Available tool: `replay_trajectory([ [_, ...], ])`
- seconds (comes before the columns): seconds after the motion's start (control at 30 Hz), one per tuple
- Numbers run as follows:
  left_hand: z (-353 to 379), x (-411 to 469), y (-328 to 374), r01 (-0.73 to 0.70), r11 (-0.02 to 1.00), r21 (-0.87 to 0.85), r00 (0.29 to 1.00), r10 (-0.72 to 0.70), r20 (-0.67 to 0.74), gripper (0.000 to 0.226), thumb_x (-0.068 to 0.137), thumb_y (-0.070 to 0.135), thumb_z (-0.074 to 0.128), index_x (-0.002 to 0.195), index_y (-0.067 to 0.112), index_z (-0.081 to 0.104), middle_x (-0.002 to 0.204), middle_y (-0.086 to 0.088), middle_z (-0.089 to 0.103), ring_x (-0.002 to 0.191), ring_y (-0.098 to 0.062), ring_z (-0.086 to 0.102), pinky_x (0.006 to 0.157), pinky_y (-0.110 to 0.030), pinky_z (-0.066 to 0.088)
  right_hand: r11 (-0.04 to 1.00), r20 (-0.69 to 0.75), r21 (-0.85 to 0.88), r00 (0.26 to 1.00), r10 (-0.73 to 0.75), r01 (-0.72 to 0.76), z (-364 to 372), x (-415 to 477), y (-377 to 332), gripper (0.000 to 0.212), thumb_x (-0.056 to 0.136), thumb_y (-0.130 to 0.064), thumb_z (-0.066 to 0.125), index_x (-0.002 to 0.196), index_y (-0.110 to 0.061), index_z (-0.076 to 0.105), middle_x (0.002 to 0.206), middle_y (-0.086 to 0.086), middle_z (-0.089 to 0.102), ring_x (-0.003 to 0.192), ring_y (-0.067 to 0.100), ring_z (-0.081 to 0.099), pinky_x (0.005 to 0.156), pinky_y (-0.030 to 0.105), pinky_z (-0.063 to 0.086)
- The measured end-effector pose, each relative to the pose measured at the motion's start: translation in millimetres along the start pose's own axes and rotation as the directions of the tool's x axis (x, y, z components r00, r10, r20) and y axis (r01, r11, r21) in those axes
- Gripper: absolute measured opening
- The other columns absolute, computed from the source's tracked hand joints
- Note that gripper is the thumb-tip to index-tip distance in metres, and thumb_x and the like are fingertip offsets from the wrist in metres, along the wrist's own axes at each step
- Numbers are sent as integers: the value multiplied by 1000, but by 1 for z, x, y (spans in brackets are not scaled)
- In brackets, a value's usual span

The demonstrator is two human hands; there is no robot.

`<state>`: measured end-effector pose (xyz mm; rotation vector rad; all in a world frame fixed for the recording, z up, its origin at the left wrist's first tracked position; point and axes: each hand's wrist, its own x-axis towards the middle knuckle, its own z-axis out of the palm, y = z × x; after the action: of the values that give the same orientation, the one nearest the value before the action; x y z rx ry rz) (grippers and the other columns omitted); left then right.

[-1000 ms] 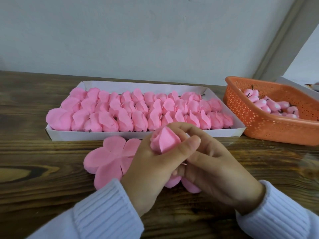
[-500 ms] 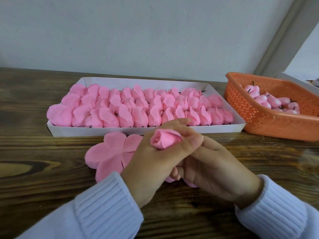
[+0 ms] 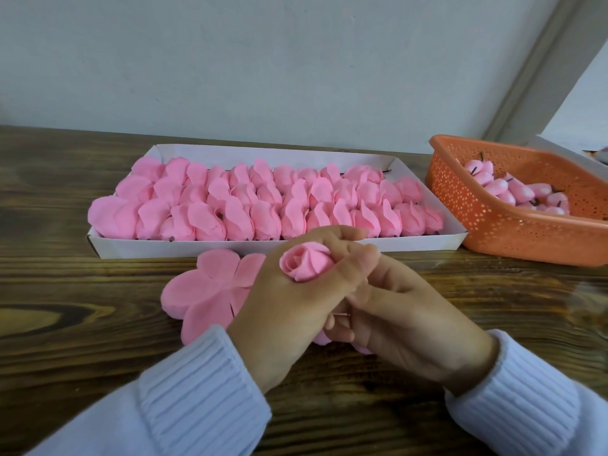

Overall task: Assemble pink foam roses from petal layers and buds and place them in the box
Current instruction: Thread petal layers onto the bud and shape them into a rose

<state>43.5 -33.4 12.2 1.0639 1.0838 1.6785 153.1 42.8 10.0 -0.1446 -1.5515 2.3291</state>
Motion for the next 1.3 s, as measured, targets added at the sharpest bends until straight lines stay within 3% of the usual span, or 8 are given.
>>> replay_trajectory([
  [0.23, -2, 0, -1, 11, 999, 44, 1000, -11, 5, 26, 64, 50, 66, 61, 24, 69, 94, 9, 72, 47, -39, 54, 42, -25, 47, 999, 6, -1, 999, 44, -44, 1, 0, 2, 44, 86, -26, 55, 112, 9, 49, 74, 6, 62, 65, 14, 55, 57, 22, 38],
  [0.37, -3, 2, 0, -9, 1000, -8, 1000, 9, -8, 29, 66, 48, 68, 60, 19, 64, 75, 5, 70, 33, -11, 47, 40, -23, 45, 1000, 25, -14, 999, 20, -19, 0, -2, 1, 13, 88, -19, 59, 99, -18, 67, 74, 0, 62, 65, 9, 55, 61, 23, 37],
  [0.5, -4, 3, 0, 19, 1000, 6, 1000, -19, 7, 34, 78, 46, 67, 72, 12, 66, 74, 5, 72, 33, -13, 42, 48, -42, 49, 997, -46, -73, 998, 30, -33, 3, -2, 0, 18, 89, -27, 54, 87, -11, 61, 73, 8, 62, 57, 11, 55, 51, 17, 37],
  [0.73, -5, 11, 6, -14, 966, -259, 995, -12, -100, 40, 78, 46, 62, 51, 17, 56, 65, -9, 56, 73, -15, 67, 68, -39, 58, 742, -144, -667, 966, -216, 66, 7, -3, -2, 24, 96, -6, 51, 76, -16, 56, 46, -9, 54, 36, 0, 43, 43, 7, 33],
  [0.8, -3, 10, 6, -39, 960, -278, 995, 11, -103, 39, 81, 39, 63, 49, 19, 55, 57, 0, 52, 71, -11, 64, 77, -35, 55, 704, -155, -706, 951, -268, 84, 6, -2, -2, 28, 94, -6, 56, 69, -17, 58, 43, -7, 50, 35, 1, 43, 44, 7, 33],
  [0.93, -5, 12, 11, -10, 931, -366, 995, -28, -99, 33, 81, 26, 67, 51, 21, 55, 51, 6, 49, 54, -10, 51, 57, -25, 48, 715, -142, -692, 954, -264, 95, 7, -3, -1, 23, 89, -8, 55, 66, -11, 58, 44, -11, 50, 35, 0, 43, 45, 6, 32],
  [1.1, -13, 19, 17, -48, 889, -456, 985, -35, -171, 16, 77, 25, 57, 64, 16, 57, 40, 9, 34, 40, -6, 38, 69, -28, 36, 669, -126, -740, 965, -231, 64, 8, -4, -2, 32, 93, -2, 56, 67, -20, 58, 46, -14, 52, 38, 0, 46, 48, 5, 34],
  [1.3, -30, 26, 30, -130, 835, -534, 943, -62, -328, 26, 83, 26, 58, 60, 17, 62, 37, 9, 32, 44, -6, 47, 79, -26, 44, 586, -163, -808, 932, -324, 62, 6, -1, -9, 9, 89, -18, 58, 84, -16, 66, 71, -3, 66, 61, 6, 60, 60, 19, 47],
])
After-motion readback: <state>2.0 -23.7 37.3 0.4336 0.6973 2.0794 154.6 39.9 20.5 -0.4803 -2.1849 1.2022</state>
